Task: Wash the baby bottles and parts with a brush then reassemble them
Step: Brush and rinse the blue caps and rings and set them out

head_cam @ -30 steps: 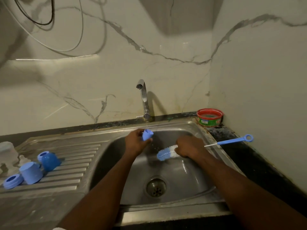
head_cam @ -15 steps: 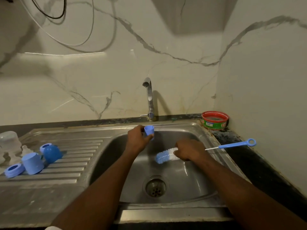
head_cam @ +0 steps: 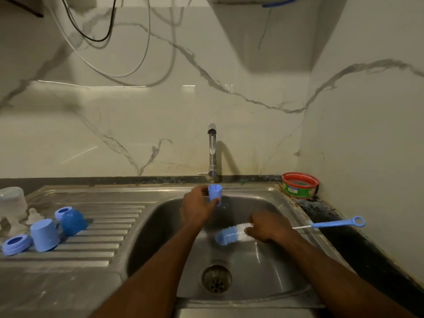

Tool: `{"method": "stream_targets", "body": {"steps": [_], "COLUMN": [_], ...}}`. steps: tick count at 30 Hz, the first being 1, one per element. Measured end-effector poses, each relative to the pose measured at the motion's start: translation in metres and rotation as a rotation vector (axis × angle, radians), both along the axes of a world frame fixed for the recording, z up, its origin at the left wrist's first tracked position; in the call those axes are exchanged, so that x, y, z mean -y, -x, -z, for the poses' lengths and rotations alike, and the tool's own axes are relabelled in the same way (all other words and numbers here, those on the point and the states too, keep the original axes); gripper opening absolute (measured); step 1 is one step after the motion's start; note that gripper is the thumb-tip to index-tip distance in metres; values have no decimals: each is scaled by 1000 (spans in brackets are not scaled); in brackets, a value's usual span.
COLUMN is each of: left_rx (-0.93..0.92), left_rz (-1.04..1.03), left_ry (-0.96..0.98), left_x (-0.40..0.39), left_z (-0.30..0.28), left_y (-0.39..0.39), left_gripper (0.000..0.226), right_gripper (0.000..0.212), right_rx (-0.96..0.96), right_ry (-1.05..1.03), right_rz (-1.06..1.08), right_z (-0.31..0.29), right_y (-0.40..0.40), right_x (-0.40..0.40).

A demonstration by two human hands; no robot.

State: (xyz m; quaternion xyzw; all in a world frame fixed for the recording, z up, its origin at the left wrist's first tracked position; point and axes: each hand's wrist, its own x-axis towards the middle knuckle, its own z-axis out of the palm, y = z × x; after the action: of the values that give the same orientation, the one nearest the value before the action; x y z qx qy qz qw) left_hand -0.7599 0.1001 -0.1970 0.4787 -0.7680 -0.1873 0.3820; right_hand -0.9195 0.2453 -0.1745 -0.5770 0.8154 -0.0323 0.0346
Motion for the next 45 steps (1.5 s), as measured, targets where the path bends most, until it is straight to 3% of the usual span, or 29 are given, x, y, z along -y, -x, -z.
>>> {"method": "stream_targets", "body": {"steps": [2, 5, 8, 12, 15, 19, 22, 25, 28, 32, 35, 38, 42, 45], "left_rx": [57, -16, 84, 4, 88, -56, 14, -46, 86, -25, 101, 80, 381, 535], "left_rz": [-7, -26, -20, -22, 8, 19, 66, 48, 21, 97, 125, 147, 184, 175], "left_ry": [-58, -57, -89, -18, -37, -9, -60, -35, -91, -16, -45, 20, 136, 247], "left_x": [2, 6, 5, 1, -3, -6, -9, -9, -7, -6, -8, -7, -8, -10], "left_z": [1, 3, 4, 4, 5, -1, -2, -2, 2, -1, 0, -4, -4, -8], "left_y": [-3, -5, -6, -5, -7, -8, -7, -6, -8, -8, -6, -6, -10, -7], "left_gripper": [44, 44, 44, 47, 44, 49, 49, 50, 44, 49, 51, 54, 60, 52], "right_gripper": [35, 33, 32, 35, 36, 34, 33, 34, 36, 35, 33, 33, 33, 32], "right_rx": [-17, -18, -22, -12, -10, 2, -1, 0, 14, -1, 2, 26, -5, -35], "right_ry": [-1, 6, 3, -3, -17, -3, -5, 4, 10, 61, 91, 103, 116, 117], "right_rz": [-5, -12, -19, -22, -35, -25, -21, -11, 0, 5, 20, 40, 78, 104], "right_z": [-1, -1, -3, -4, -4, -3, -2, -3, -4, -7, -6, -6, -8, -9], "right_y": [-2, -1, -2, -1, -1, 0, -1, -2, -1, -1, -1, -1, 0, 2], "right_x": [-1, 0, 0, -1, -3, -1, -1, -1, -3, -4, -5, -5, -6, -7]}}
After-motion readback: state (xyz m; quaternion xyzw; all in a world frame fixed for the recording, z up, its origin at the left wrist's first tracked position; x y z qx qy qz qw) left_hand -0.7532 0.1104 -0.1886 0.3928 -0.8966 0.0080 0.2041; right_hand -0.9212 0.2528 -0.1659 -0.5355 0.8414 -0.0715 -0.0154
